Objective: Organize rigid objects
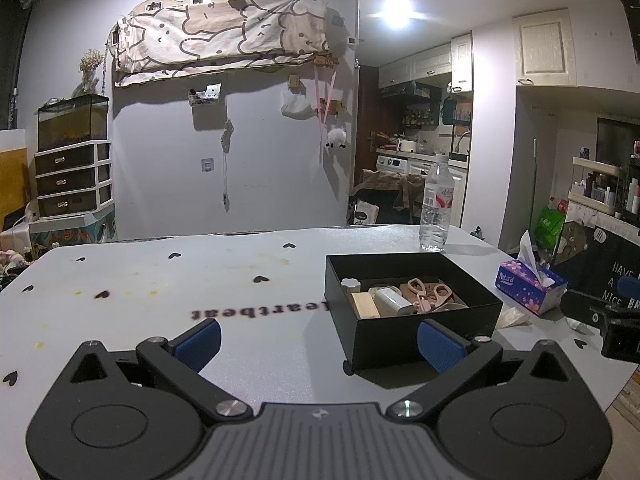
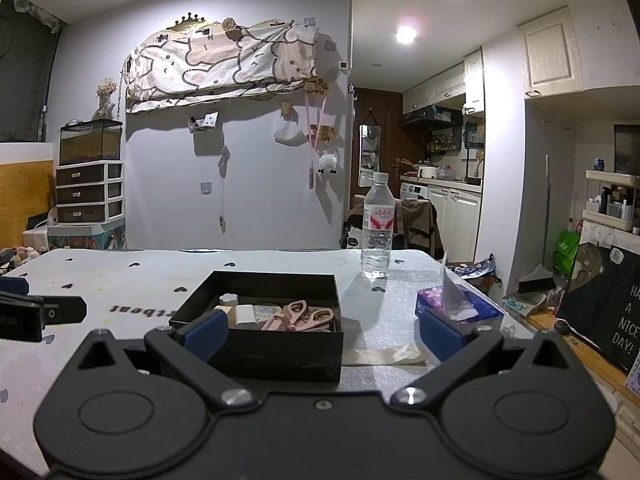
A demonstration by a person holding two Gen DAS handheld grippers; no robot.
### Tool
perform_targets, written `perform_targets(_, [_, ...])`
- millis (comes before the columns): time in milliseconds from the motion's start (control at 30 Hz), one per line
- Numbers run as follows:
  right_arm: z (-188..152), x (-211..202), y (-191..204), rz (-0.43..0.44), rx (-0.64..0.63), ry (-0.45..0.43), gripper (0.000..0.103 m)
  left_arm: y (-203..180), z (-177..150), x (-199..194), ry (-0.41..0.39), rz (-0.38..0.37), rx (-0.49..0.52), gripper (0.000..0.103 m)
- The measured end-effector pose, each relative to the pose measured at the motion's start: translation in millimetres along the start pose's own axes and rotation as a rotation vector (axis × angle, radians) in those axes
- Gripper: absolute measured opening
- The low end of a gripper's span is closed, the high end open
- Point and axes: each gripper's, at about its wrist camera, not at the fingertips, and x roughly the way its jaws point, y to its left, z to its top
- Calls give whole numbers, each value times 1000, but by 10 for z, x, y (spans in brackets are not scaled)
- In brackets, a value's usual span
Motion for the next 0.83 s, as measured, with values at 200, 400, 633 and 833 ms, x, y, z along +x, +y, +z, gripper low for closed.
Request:
perform_targets(200, [4, -3, -14, 0, 1, -1, 103, -3, -1, -6, 0, 1, 0, 103])
perform_targets(400, [4, -7, -33, 1, -2, 2, 103, -4, -1, -3, 0, 0, 1, 103])
perform_targets(633, [2, 1, -25, -2, 0, 4, 103, -9, -6, 0, 2, -1, 0, 103])
perform_targets(833, [1, 1, -17, -2, 0, 6, 103, -32, -21, 4, 7, 0, -1, 103])
